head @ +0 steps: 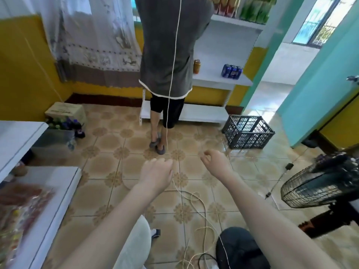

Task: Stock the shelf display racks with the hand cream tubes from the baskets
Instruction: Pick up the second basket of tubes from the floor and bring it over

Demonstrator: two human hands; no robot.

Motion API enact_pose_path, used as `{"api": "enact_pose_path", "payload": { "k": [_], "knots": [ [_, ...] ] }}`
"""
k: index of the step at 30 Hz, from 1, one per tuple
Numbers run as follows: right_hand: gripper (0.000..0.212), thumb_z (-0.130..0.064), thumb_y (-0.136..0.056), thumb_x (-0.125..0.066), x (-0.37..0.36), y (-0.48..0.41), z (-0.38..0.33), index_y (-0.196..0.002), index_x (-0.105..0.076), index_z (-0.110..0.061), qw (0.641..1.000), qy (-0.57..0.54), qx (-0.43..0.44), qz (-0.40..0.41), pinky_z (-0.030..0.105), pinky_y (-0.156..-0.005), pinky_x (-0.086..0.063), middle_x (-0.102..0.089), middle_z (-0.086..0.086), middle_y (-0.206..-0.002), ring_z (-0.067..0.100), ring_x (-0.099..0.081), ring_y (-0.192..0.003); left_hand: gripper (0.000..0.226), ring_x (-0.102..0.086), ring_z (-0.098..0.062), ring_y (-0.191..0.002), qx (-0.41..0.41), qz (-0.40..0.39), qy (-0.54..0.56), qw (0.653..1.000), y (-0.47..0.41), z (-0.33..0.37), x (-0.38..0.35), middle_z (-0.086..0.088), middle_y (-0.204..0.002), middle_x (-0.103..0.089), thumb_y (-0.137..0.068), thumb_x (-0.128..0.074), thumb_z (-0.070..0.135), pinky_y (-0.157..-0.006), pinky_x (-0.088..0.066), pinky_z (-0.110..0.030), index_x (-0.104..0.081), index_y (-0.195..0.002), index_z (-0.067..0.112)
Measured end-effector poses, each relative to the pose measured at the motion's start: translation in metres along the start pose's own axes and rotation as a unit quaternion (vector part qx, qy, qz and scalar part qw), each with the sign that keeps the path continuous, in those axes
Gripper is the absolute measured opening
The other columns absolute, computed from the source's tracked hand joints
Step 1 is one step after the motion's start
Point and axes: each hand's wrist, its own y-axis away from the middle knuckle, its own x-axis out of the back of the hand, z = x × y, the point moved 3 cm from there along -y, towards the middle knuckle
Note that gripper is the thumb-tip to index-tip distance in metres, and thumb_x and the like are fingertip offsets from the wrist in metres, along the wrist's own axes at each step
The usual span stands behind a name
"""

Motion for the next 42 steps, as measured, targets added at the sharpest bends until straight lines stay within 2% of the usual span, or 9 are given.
{"api": "enact_pose_path", "payload": {
  "k": [9,13,18,22,26,30,33,37,42],
  "knots": [
    [0.03,-0.012,-0.094,-0.046,0.033,-0.068,0.083,-0.112,-0.059,0.008,0.993,-0.056,-0.095,0.032,0.039,-0.093,-0.044,-0.061,0.021,-0.115,0.033,-0.054,-0.109,0.023,-0.058,-0.024,-0.099,-0.087,-0.018,0.017,0.996,-0.12,0.068,-0.02,-0.004,-0.106,-0.06,-0.098,-0.036,0.029,-0.075,-0.041,-0.031,-0.052,-0.105,0.014],
    [0.033,-0.016,-0.094,-0.047,0.034,-0.1,0.114,-0.12,-0.056,0.002,0.989,-0.078,-0.119,0.04,0.035,-0.095,-0.042,-0.06,0.017,-0.121,0.029,-0.053,-0.113,0.023,-0.058,-0.025,-0.099,-0.116,-0.04,0.018,0.992,-0.169,0.088,-0.038,-0.005,-0.105,-0.061,-0.098,-0.037,0.029,-0.074,-0.041,-0.031,-0.052,-0.105,0.014],
    [0.032,-0.015,-0.095,-0.045,0.046,-0.162,0.159,-0.119,-0.056,0.005,0.985,-0.064,-0.158,0.041,0.033,-0.095,-0.039,-0.058,0.018,-0.122,0.03,-0.052,-0.115,0.02,-0.055,-0.021,-0.089,-0.158,-0.043,0.018,0.986,-0.252,0.113,-0.057,-0.003,-0.098,-0.06,-0.098,-0.036,0.028,-0.069,-0.032,-0.027,-0.051,-0.098,0.015],
    [0.032,-0.018,-0.097,-0.042,0.066,-0.229,0.197,-0.114,-0.058,0.004,0.979,-0.039,-0.192,0.054,0.031,-0.085,-0.041,-0.06,0.017,-0.118,0.029,-0.054,-0.109,0.019,-0.042,-0.017,-0.077,-0.193,-0.055,0.012,0.98,-0.338,0.127,-0.072,-0.002,-0.097,-0.059,-0.099,-0.036,0.026,-0.069,-0.031,-0.024,-0.051,-0.098,0.014],
    [0.032,-0.021,-0.096,-0.042,0.098,-0.291,0.241,-0.113,-0.059,0.0,0.967,-0.015,-0.239,0.089,0.034,-0.082,-0.048,-0.061,0.014,-0.117,0.028,-0.057,-0.104,0.013,-0.045,-0.016,-0.075,-0.233,-0.058,-0.009,0.971,-0.433,0.149,-0.081,-0.002,-0.097,-0.061,-0.095,-0.039,0.017,-0.067,-0.033,-0.023,-0.052,-0.096,0.015],
    [0.032,-0.025,-0.097,-0.042,0.132,-0.317,0.285,-0.117,-0.058,-0.005,0.946,-0.019,-0.3,0.123,0.032,-0.077,-0.048,-0.062,0.011,-0.117,0.026,-0.059,-0.103,0.021,-0.057,-0.021,-0.09,-0.3,-0.063,0.001,0.952,-0.501,0.197,-0.078,-0.004,-0.102,-0.06,-0.096,-0.034,0.017,-0.069,-0.032,-0.026,-0.053,-0.102,0.012],
    [0.032,-0.025,-0.097,-0.042,0.151,-0.322,0.323,-0.115,-0.059,-0.005,0.926,-0.029,-0.348,0.144,0.035,-0.079,-0.05,-0.062,0.012,-0.115,0.027,-0.058,-0.102,0.023,-0.056,-0.018,-0.085,-0.354,-0.067,0.026,0.933,-0.536,0.241,-0.086,-0.002,-0.099,-0.062,-0.099,-0.034,0.022,-0.069,-0.035,-0.023,-0.055,-0.1,0.013],
    [0.033,-0.025,-0.098,-0.039,0.173,-0.329,0.376,-0.113,-0.058,-0.004,0.9,-0.031,-0.407,0.152,0.036,-0.078,-0.05,-0.063,0.013,-0.111,0.028,-0.059,-0.098,0.022,-0.06,-0.02,-0.09,-0.416,-0.069,0.017,0.907,-0.577,0.303,-0.099,-0.003,-0.102,-0.063,-0.097,-0.038,0.023,-0.07,-0.036,-0.026,-0.055,-0.106,0.013],
    [0.037,-0.026,-0.099,-0.036,0.195,-0.354,0.457,-0.126,-0.053,-0.007,0.875,-0.032,-0.459,0.153,0.034,-0.083,-0.049,-0.06,0.011,-0.122,0.028,-0.057,-0.107,0.023,-0.057,-0.016,-0.086,-0.48,-0.069,0.012,0.874,-0.63,0.385,-0.117,-0.002,-0.105,-0.063,-0.1,-0.036,0.026,-0.069,-0.034,-0.023,-0.053,-0.111,0.015]
  ]
}}
